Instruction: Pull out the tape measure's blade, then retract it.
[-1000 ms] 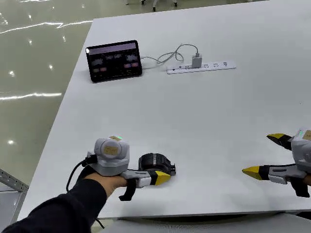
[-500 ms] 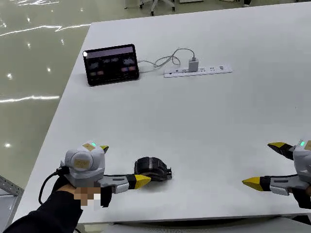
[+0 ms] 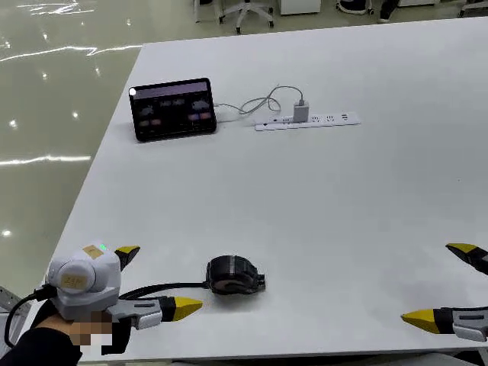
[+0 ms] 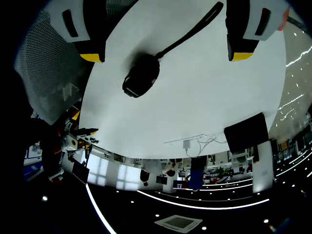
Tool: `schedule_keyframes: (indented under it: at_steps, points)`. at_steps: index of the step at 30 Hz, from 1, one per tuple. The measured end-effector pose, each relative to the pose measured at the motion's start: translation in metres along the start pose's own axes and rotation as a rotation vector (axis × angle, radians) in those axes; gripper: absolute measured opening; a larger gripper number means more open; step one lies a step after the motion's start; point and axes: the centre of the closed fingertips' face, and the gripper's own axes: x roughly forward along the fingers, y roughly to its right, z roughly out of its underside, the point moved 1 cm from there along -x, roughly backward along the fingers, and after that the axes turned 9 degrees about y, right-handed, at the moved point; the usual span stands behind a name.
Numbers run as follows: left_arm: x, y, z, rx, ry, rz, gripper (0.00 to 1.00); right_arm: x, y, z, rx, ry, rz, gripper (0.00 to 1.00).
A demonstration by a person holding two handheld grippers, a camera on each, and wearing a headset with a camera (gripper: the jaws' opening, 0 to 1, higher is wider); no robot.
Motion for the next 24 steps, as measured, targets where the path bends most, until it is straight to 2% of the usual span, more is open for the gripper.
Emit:
schedule_keyframes:
  at_steps: [2,3,8,13,19,24]
  points:
    - [-0.002,0.000,0.007,0.013,-0.028,0.005,1.00,-0.003,-0.001,0.001,-0.006,0.001,0.006,0.97]
    - [-0.005,0.000,0.017,0.013,-0.080,0.006,1.00,-0.004,0.000,0.002,-0.013,0.000,0.011,0.98]
    - [-0.003,-0.002,0.019,-0.004,-0.050,0.005,1.00,-0.009,0.001,0.004,-0.011,0.000,0.001,1.00]
    - [-0.002,0.003,0.008,-0.005,-0.018,0.011,1.00,-0.011,0.003,0.005,-0.011,-0.001,0.006,1.00]
    - [0.001,0.004,0.007,-0.020,-0.020,0.028,1.00,-0.010,0.003,0.002,-0.001,0.007,0.018,1.00]
    - [0.002,0.006,0.006,-0.021,-0.037,0.028,1.00,-0.011,0.003,0.006,0.015,-0.013,0.019,1.00]
